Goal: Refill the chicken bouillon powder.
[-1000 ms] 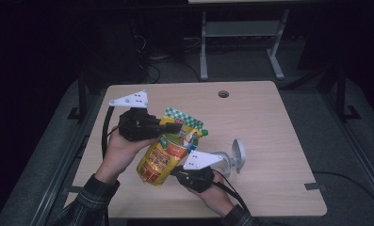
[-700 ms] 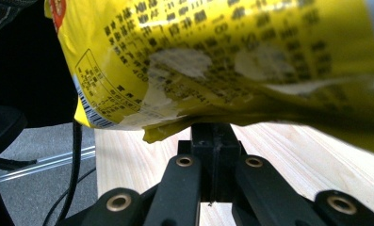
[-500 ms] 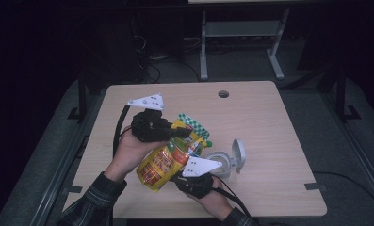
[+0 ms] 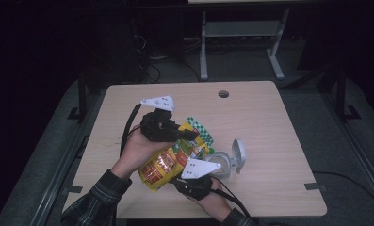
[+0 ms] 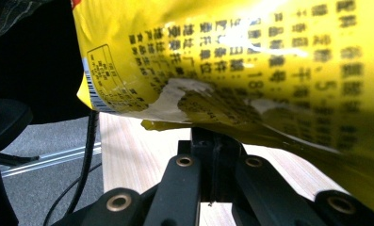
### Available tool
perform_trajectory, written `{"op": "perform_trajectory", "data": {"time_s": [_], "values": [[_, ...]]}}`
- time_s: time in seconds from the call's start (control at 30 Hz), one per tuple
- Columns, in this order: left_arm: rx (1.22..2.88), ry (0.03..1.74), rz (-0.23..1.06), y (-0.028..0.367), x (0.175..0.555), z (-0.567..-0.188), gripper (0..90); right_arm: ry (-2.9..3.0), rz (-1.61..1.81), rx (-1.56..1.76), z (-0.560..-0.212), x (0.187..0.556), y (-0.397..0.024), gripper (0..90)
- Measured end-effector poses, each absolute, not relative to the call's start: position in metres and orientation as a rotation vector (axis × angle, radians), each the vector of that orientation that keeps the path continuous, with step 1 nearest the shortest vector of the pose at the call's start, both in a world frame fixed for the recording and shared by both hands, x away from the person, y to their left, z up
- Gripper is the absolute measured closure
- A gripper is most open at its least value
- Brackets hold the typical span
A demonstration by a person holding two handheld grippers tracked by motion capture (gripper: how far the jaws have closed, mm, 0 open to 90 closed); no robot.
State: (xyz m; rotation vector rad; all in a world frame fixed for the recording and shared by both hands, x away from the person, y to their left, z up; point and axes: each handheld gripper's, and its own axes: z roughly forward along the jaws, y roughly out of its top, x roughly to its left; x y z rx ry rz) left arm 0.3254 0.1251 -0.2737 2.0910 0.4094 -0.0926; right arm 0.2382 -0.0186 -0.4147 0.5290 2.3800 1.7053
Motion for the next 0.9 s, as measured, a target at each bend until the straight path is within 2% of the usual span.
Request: {"op": "perform_trajectory", "data": {"time_s": [0.9], "values": [[2.192,0.408,-0.122,0.097,0.337,-0.286,89.9,2.374,1.754,0.505,-0.421,0.239,-0.021,90.0]]}}
